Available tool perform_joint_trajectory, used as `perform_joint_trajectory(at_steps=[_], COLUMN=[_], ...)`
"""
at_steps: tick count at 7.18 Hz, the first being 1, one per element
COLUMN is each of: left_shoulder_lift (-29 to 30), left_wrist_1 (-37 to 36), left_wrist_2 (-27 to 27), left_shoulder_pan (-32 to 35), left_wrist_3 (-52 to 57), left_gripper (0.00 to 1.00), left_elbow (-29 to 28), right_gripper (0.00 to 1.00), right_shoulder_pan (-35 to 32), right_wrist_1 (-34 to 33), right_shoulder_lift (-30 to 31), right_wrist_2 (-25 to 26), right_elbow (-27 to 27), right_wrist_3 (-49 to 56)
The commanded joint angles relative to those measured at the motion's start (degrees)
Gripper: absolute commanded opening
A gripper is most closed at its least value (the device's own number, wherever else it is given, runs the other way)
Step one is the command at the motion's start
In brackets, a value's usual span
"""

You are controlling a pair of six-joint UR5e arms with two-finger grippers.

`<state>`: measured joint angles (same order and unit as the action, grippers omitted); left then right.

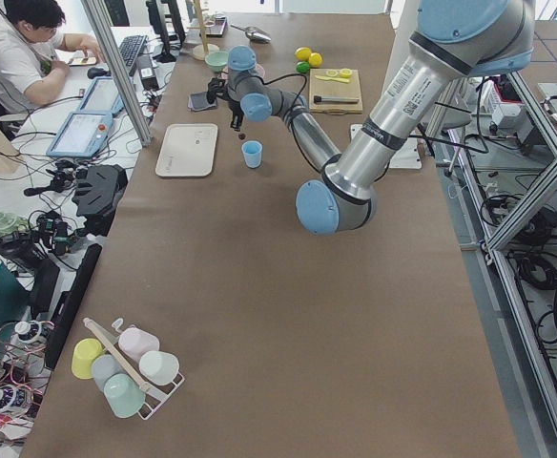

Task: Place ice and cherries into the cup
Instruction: 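Carry the cherries with the left gripper over the light-blue cup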

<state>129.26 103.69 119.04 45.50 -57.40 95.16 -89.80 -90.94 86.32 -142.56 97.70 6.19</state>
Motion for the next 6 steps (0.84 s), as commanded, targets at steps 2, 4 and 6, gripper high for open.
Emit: perform_joint_trajectory(at_steps=[2, 4, 6], left_shoulder_lift=[0.72, 0.64, 0.38], left_wrist_1=[0.29, 0.20, 0.29], left_wrist_2=[-3.27, -4.08, -4.51], left_shoulder_pan=[-3.13, -3.84, -4.02], left_wrist_3=[-0.17, -0.35, -0.35], left_gripper=[0.00, 0.00, 0.00], left_elbow=[-1.12, -1.12, -1.21], right_gripper=[0.99, 0.99, 0.99], right_shoulder_pan=[-1.87, -1.70, -0.65], right_wrist_1=[-0.38, -1.95, -4.15], right_shoulder_lift=[0.61, -0.36, -1.59], right_wrist_2=[-0.08, 0.70, 4.45], right_elbow=[0.29, 0.12, 0.04], right_wrist_3=[0.32, -0.38, -0.47])
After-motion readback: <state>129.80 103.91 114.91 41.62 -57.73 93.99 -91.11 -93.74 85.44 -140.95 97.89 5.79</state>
